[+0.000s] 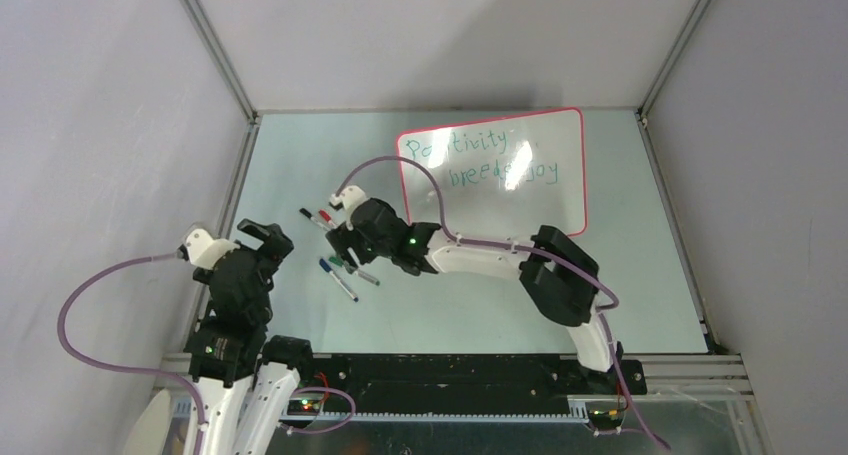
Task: Write a sentence on the whiteboard
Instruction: Reset both arms
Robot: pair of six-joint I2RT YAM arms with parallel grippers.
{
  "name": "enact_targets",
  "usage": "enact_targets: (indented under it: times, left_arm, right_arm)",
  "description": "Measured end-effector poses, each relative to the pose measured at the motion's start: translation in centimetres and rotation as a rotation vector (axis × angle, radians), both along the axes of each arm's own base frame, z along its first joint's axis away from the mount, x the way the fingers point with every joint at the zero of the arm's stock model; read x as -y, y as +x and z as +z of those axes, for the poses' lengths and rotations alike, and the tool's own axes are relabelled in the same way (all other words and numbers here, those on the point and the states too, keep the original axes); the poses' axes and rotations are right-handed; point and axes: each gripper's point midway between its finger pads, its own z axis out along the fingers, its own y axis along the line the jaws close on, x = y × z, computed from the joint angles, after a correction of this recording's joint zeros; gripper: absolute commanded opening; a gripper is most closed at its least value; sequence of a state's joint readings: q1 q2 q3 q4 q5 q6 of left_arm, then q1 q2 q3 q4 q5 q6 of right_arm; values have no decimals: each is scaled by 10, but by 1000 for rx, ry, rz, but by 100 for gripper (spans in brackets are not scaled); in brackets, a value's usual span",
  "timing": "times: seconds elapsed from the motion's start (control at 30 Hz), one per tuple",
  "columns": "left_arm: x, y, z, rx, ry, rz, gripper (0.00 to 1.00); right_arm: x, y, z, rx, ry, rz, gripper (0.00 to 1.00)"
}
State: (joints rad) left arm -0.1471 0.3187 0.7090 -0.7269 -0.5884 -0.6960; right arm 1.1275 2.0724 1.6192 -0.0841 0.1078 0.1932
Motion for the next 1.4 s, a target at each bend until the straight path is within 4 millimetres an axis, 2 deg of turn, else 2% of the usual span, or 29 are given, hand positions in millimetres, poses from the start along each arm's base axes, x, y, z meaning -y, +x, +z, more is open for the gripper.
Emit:
enact_targets:
  times: [0.07, 0.17, 0.3, 0.43, 0.53, 0.6, 0.73, 0.83, 0.9, 1.0, 1.07, 1.13, 1.27, 1.37, 1.4]
  left_arm:
    - [6, 5, 1, 11, 5, -40, 99]
    - [22, 18, -5, 27, -9, -128, 99]
    - [53, 43, -35, 22, -38, -278, 100]
    - [70, 53, -67, 25, -12, -359, 99]
    - [73, 57, -79, 60, 64, -392, 99]
    - [67, 61, -78, 88, 131, -377, 99]
    - [53, 75, -74, 142, 270, -319, 99]
    - [45, 83, -91, 100, 384, -306, 99]
    - [41, 88, -103, 66, 462, -307, 99]
    - [32, 95, -117, 27, 521, -295, 99]
    - [24, 102, -125, 4, 528, -276, 99]
    - [18, 105, -133, -32, 539, -274, 99]
    - [11, 115, -133, -24, 572, -249, 99]
    - [2, 125, -141, -49, 583, -218, 99]
    - [0, 129, -143, -63, 582, -217, 99]
  right_arm:
    - [15, -3, -3, 1, -7, -11, 77]
    - [56, -13, 2, 11, -25, -41, 75]
    - [110, -12, 44, 69, 32, -116, 74]
    - [183, -4, 87, 145, 121, -247, 73]
    - [246, 6, 97, 190, 155, -385, 72]
    - [290, 16, 90, 203, 154, -490, 73]
    - [389, 26, 58, 224, 137, -746, 76]
    - [436, 28, 42, 302, 166, -880, 76]
    - [462, 29, 23, 375, 156, -940, 78]
    - [488, 29, -16, 397, 67, -957, 80]
    - [502, 34, -27, 392, 21, -981, 80]
    - [515, 44, -30, 405, 22, -1012, 79]
    - [539, 56, -39, 409, 54, -1072, 76]
    - [539, 67, -56, 370, 56, -1056, 73]
    - [536, 70, -62, 348, 49, -1043, 75]
